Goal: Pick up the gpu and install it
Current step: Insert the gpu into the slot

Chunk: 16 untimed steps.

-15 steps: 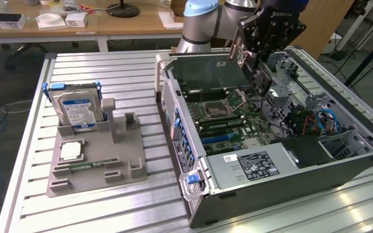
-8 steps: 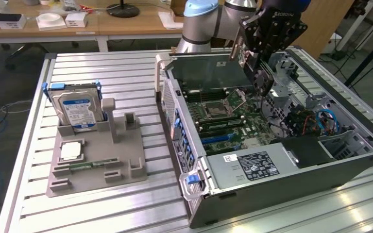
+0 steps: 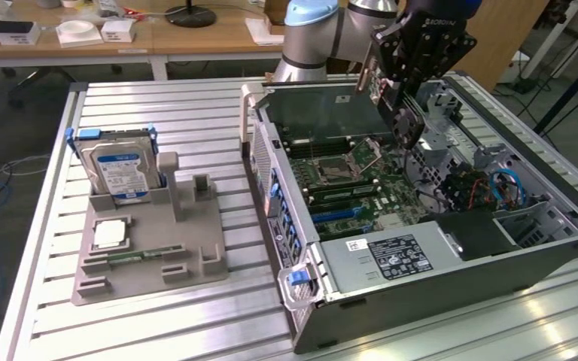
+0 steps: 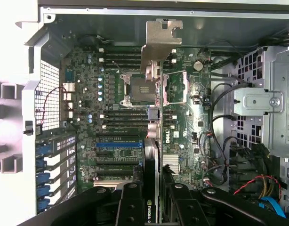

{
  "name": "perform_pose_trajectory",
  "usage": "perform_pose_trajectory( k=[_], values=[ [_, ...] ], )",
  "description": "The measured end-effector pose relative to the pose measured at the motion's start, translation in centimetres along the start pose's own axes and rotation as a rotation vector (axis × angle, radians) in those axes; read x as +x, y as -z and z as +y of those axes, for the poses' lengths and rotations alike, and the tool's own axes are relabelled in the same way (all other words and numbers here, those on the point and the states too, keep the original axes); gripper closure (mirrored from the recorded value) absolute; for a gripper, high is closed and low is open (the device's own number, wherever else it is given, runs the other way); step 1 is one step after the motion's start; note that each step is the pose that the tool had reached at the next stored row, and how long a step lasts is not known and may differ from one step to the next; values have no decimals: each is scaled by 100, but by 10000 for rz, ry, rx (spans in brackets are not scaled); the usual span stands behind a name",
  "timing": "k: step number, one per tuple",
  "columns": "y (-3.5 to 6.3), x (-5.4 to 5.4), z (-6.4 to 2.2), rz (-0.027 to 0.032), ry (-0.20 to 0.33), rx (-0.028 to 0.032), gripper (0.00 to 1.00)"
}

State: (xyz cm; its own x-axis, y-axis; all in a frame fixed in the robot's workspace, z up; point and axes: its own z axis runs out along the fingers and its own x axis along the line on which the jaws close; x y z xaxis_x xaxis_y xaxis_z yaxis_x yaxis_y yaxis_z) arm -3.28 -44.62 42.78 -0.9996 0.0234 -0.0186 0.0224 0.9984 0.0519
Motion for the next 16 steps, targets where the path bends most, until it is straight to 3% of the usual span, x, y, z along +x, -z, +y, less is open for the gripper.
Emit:
perform_pose_trajectory(
  k=[8,16],
  values=[
    [0,0,0,7,130,-2,74],
    [0,0,0,52,993,-18,74]
  ],
)
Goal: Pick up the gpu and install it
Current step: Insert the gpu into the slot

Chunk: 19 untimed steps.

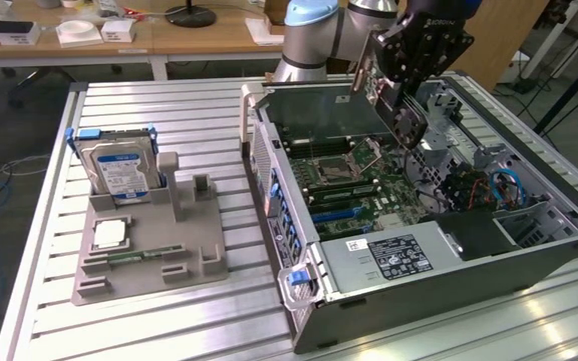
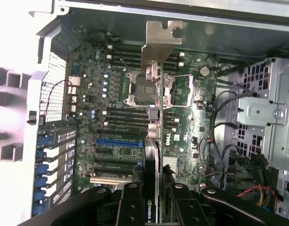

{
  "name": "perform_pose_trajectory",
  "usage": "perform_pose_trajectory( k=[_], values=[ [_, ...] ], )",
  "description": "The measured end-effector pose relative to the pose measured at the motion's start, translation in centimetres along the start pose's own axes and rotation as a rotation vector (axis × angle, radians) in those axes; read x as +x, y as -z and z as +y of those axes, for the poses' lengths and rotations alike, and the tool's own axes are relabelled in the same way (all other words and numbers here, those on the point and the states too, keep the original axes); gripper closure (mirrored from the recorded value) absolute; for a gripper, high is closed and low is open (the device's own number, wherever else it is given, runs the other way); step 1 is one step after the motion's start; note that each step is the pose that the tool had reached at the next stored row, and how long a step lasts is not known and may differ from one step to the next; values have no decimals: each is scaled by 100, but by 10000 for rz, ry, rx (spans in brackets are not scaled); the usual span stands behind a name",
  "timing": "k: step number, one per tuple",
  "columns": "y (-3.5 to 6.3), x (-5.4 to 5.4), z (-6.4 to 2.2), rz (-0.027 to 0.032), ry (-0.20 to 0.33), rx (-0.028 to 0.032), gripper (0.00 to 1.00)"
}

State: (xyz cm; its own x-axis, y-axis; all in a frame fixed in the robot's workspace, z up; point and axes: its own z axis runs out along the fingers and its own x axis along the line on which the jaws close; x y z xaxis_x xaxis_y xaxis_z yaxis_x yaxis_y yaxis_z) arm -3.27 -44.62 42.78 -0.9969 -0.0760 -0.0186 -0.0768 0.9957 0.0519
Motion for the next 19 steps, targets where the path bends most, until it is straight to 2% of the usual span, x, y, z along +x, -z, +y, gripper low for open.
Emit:
perform_pose_trajectory(
  k=[19],
  values=[
    [-6,0,0,162,3113,-58,74]
  ],
)
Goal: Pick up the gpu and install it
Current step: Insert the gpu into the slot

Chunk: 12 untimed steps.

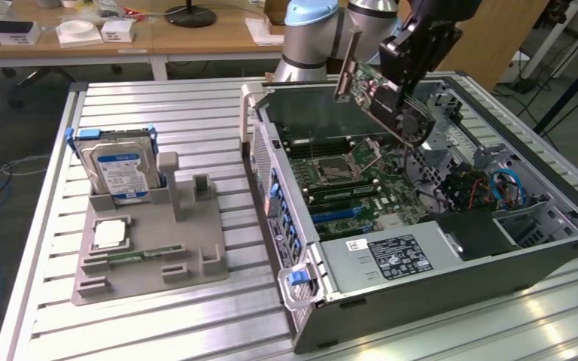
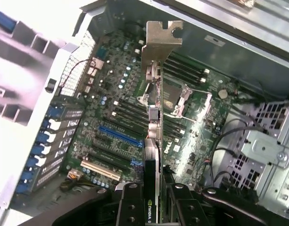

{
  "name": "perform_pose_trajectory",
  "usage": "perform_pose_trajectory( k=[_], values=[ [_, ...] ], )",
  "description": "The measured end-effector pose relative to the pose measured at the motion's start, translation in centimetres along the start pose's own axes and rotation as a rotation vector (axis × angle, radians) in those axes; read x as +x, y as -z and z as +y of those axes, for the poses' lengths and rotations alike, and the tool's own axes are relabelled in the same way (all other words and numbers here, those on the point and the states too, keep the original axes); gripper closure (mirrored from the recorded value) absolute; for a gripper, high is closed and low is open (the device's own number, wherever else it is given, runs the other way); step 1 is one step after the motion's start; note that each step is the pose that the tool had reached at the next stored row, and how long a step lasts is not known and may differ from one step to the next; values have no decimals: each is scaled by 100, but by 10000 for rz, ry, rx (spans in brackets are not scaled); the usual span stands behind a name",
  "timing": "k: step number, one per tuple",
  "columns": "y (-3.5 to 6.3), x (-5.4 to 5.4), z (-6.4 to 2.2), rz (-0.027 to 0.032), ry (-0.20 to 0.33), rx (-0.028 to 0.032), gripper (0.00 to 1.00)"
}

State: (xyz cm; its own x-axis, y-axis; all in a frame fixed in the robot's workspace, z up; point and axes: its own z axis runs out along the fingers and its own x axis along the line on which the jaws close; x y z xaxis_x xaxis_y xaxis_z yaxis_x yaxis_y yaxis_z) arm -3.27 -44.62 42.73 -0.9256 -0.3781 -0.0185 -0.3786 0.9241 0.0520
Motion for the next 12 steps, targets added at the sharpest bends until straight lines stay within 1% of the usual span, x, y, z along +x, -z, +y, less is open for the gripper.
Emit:
perform_pose_trajectory(
  k=[12],
  values=[
    [-4,-2,-1,96,1848,-34,74]
  ],
)
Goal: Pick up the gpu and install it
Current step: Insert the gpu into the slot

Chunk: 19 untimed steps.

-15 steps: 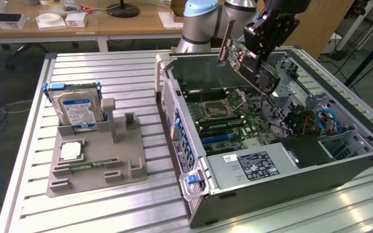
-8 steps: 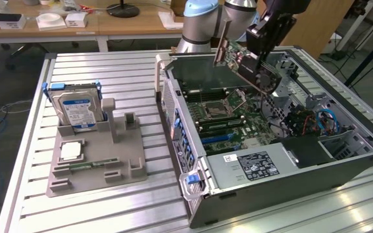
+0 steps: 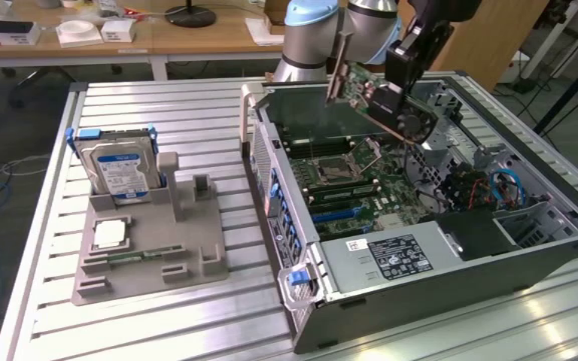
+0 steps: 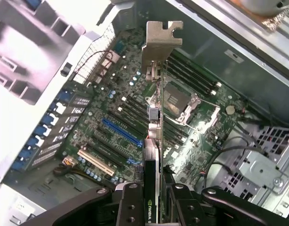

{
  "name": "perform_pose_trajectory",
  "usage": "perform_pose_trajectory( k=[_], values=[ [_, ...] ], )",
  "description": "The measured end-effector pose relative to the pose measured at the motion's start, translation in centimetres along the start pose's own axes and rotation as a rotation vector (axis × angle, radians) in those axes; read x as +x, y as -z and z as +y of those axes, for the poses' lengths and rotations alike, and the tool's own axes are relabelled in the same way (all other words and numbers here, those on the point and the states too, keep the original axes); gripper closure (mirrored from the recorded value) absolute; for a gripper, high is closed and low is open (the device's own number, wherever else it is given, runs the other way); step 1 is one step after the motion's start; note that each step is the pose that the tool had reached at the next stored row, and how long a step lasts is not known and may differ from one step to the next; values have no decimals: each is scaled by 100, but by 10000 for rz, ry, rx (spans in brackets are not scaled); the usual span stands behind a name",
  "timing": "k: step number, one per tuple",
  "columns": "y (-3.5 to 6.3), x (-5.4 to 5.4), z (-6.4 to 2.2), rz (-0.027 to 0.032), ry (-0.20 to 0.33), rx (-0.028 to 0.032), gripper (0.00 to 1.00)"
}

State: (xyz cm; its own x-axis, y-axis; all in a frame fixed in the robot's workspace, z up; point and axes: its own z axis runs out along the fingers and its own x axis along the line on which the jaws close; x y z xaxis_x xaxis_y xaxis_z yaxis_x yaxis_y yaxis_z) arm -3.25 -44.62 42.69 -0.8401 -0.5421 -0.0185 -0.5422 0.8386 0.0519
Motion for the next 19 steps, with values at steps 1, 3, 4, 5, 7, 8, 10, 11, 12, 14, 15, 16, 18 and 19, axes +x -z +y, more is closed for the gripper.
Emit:
perform_pose_trajectory(
  k=[1,3,4,5,7,8,10,11,12,14,15,16,18,19],
  values=[
    [-1,0,0,8,162,-3,74],
    [-2,0,0,23,457,-9,74],
    [-2,-1,-1,31,603,-12,74],
    [-2,-1,-1,38,751,-14,74],
    [-3,-1,-1,53,1048,-20,74],
    [-4,-1,-1,62,1205,-23,74],
    [-5,-1,-1,77,1502,-28,74],
    [-5,-2,-2,85,1653,-31,74],
    [-6,-2,-2,93,1805,-33,74],
    [-7,-2,-2,109,2108,-40,74],
    [-7,-2,-2,117,2260,-42,74],
    [-8,-2,-2,126,2426,-45,74],
    [-9,-2,-2,141,2726,-51,74],
    [-9,-2,-2,149,2879,-54,74]
  ],
)
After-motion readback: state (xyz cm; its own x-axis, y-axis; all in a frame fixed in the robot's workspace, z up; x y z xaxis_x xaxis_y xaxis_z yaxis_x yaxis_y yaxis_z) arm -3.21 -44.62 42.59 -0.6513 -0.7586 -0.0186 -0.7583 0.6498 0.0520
